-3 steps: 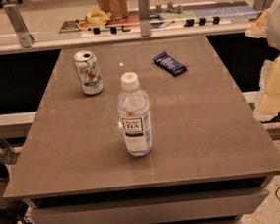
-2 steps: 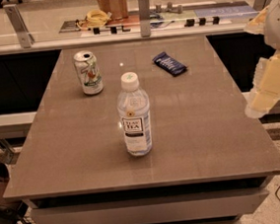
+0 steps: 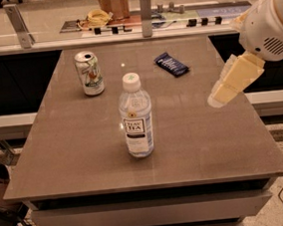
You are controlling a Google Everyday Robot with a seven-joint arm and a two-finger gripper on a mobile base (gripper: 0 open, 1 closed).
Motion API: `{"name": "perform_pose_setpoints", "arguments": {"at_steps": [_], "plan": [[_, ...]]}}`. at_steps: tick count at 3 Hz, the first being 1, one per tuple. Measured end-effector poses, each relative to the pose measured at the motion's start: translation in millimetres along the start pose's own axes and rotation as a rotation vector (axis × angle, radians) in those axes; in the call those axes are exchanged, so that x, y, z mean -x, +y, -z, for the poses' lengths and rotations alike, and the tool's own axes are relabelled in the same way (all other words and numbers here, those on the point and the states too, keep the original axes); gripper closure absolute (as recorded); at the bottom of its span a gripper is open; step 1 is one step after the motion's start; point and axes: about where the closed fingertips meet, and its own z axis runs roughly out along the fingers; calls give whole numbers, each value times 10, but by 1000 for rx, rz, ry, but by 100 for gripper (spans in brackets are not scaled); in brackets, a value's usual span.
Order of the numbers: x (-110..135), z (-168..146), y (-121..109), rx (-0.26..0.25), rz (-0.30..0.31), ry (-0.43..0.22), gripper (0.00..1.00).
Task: Knock 7up can over
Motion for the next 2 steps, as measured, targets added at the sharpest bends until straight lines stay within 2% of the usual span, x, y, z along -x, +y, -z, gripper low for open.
{"name": "perform_pose_setpoints", "arguments": {"at_steps": [2], "plan": [[264,-625,-268,-19,-115,-200,0]]}}
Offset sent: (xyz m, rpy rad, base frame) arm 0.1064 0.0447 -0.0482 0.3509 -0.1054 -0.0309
